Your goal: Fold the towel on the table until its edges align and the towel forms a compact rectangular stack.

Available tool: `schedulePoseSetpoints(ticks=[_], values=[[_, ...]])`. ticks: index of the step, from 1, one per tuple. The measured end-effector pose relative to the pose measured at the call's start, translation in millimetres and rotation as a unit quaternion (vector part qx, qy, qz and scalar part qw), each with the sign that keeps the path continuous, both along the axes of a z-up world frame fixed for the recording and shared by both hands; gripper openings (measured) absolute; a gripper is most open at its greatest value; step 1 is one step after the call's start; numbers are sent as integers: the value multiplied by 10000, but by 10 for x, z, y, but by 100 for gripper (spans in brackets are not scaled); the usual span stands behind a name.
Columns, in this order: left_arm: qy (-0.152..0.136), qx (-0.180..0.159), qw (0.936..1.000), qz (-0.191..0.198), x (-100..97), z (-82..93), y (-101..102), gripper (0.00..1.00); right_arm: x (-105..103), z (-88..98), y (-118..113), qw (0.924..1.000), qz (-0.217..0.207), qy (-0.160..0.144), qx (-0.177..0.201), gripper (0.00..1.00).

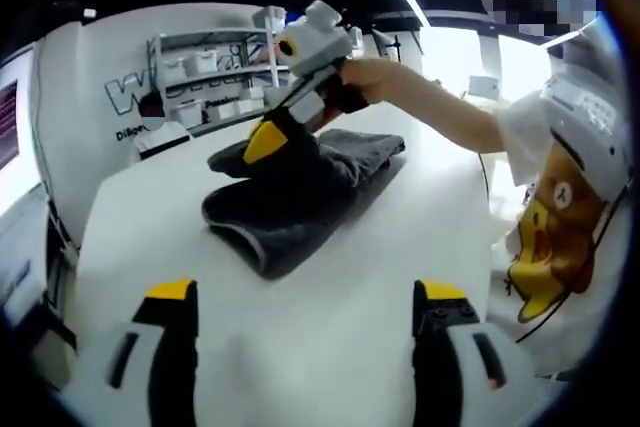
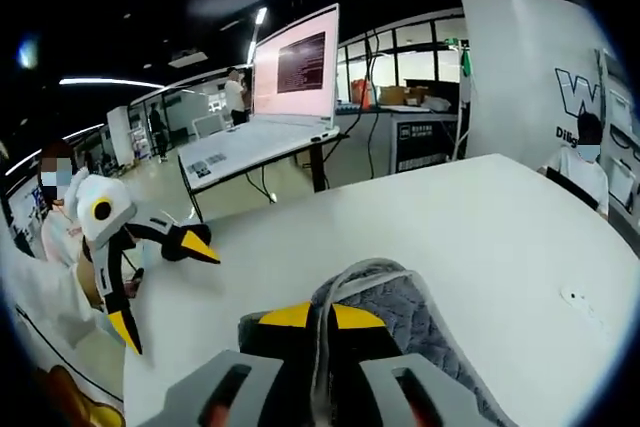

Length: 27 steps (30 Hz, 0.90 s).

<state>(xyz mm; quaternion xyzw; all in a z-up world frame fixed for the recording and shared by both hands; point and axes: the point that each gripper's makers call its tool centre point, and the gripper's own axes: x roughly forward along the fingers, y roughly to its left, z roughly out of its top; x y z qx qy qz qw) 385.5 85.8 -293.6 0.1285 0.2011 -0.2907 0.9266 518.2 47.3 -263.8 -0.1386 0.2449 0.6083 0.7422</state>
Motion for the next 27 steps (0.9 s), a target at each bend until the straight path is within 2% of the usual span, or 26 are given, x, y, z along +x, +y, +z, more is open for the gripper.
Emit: schedulePoseSetpoints(ticks=[8,16,19,24,27], values=[[15,-98,9999,62,-48,-22,-2,93,-44,-219,170,9995,168,107,-262,5],[41,-123,9999,59,-82,-40,-22,93,-114,-401,237,9972,230,-98,-712,6],[44,-135,9999,69,-87,-39,-19,93,-191,-409,239,9958,322,-194,-832,8],[18,-139,9999,75,-104,-19,-14,93,-289,-353,237,9954,512,-178,-788,22],[9,-134,9999,74,-112,-9,-14,93,-354,-284,272,9958,667,-181,-598,29]])
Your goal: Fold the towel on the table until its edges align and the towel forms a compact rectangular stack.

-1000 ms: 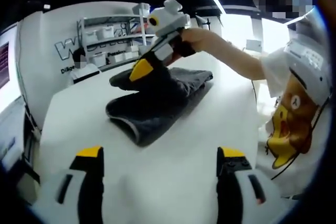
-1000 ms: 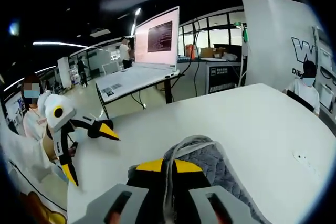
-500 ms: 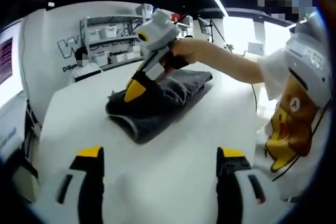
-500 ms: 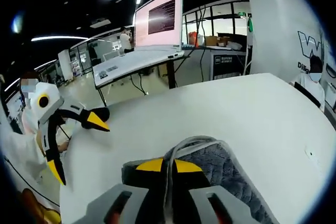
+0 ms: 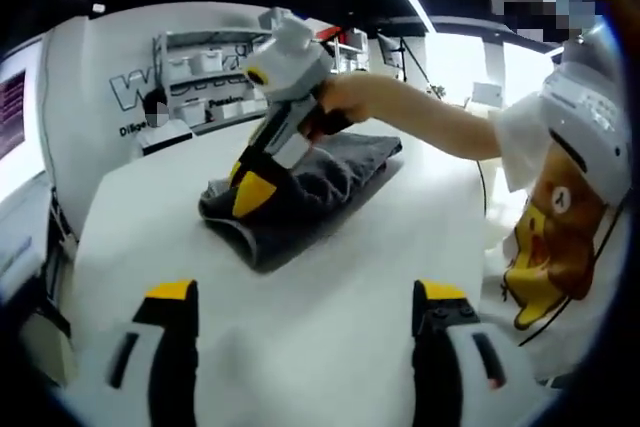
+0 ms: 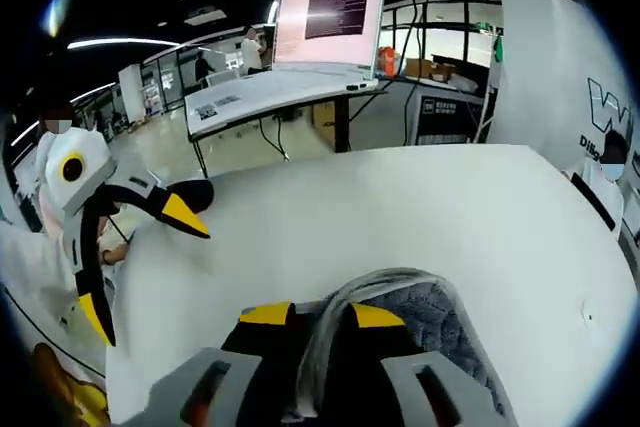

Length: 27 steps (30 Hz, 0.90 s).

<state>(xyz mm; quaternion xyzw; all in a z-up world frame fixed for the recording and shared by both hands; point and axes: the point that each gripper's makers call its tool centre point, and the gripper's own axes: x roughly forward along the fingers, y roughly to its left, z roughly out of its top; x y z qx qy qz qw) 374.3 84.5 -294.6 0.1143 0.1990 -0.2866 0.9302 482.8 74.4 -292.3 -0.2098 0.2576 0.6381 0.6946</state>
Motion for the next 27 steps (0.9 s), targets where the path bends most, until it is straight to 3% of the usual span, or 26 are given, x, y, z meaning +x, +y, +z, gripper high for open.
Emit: schedulePoseSetpoints(ticks=[2,7,14,27], values=[[-8,1,10000,1,-7,9,1,93,-42,67,22,9998,37,82,154,30],[-33,20,10000,13,-43,42,7,93,-41,183,17,9995,24,-54,297,34],[-29,52,10000,44,-68,49,8,93,-73,309,-62,9986,126,-171,480,54],[-81,106,9999,-95,24,130,-187,94,-133,334,-557,9979,237,-483,354,77]])
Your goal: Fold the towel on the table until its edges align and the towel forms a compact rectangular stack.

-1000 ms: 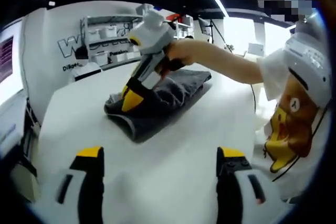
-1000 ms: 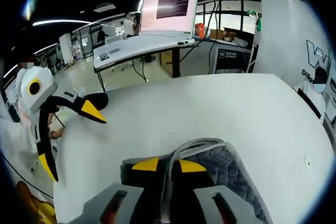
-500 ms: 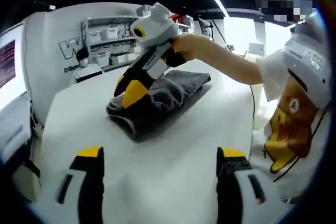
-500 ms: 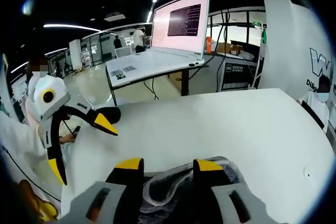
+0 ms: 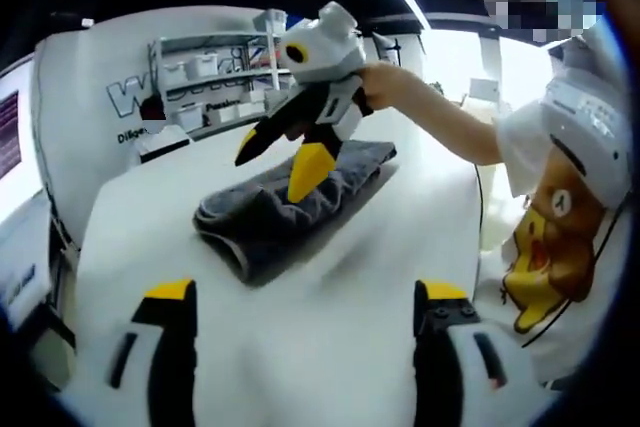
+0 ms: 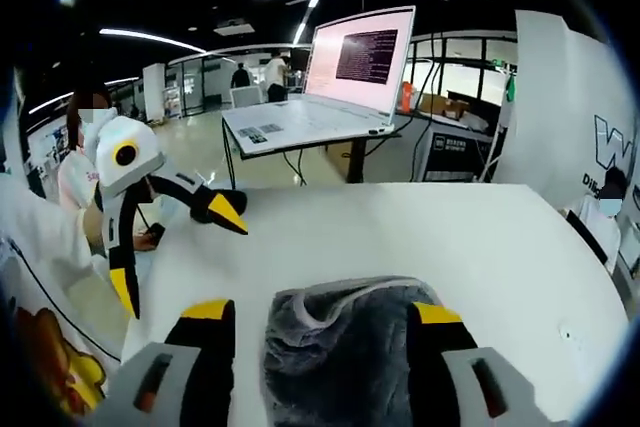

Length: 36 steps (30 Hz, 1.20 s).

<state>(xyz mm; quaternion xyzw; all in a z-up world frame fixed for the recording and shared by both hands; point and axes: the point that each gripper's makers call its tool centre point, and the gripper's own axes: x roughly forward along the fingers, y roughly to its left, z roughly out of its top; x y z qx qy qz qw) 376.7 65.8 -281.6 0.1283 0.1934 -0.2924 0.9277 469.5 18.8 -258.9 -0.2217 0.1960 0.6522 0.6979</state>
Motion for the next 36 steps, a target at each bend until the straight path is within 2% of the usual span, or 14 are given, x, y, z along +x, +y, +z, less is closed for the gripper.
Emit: schedulePoseSetpoints(ticks=[11,17,23,30,36], values=[[-23,95,9997,-205,98,57,-213,95,-11,38,-500,9997,-178,-137,12,91],[-55,129,9995,-279,110,87,-313,95,-46,-14,-891,9993,-340,-163,-48,99],[-81,139,9994,-302,126,103,-369,95,-32,-14,-1220,9979,-607,-183,-84,100],[-105,128,9993,-331,136,118,-437,95,-44,30,-1657,9936,-1096,-142,247,100],[-111,138,9994,-293,141,134,-422,95,-17,-22,-2088,9886,-1455,-125,362,100]])
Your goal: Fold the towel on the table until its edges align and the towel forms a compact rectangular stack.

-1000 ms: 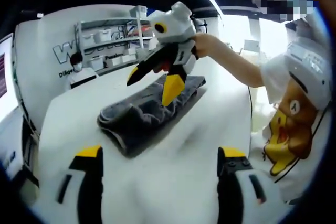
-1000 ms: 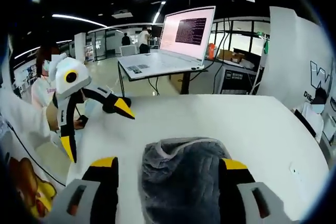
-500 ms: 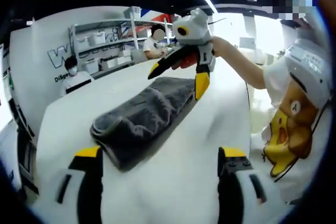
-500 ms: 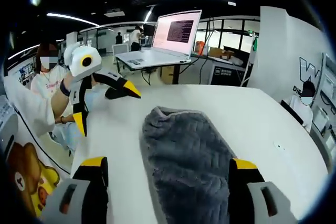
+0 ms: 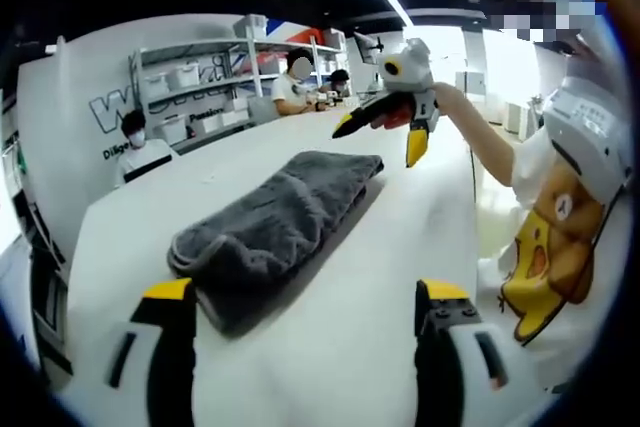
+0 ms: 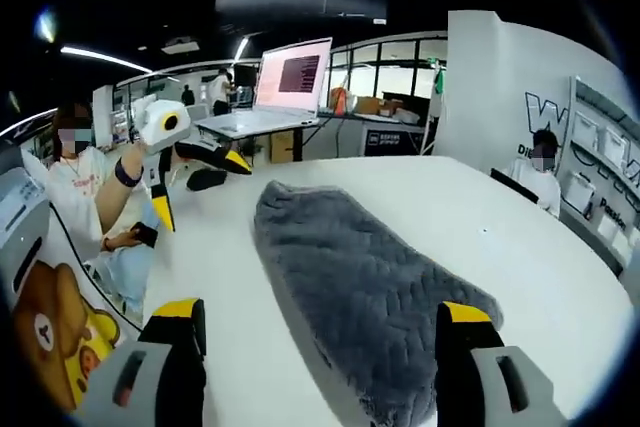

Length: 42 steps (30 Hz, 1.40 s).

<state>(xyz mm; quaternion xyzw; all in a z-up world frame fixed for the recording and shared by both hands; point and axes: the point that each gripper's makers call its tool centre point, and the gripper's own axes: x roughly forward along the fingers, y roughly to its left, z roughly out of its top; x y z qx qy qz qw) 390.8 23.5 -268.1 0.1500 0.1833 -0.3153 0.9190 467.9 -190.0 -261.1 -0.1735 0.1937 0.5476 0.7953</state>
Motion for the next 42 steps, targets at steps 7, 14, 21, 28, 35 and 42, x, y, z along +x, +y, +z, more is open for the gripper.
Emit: schedulePoseSetpoints(ticks=[7,14,21,28,35,42], values=[[0,-15,10000,7,19,9,-36,95,38,-74,-335,9994,-329,109,67,100],[43,13,10000,-1,45,-8,-93,95,12,-152,-611,9983,-573,130,27,100],[27,32,10000,-20,115,23,-162,95,-50,-248,-777,9973,-698,235,69,100],[56,109,9999,-60,164,48,-225,94,-99,-279,-984,9947,-942,264,306,100],[185,279,9994,-79,270,39,-199,85,-150,-365,-1077,9933,-1015,378,402,100],[363,505,9978,-245,385,63,-213,70,-204,-336,-1086,9929,-1031,343,487,100]])
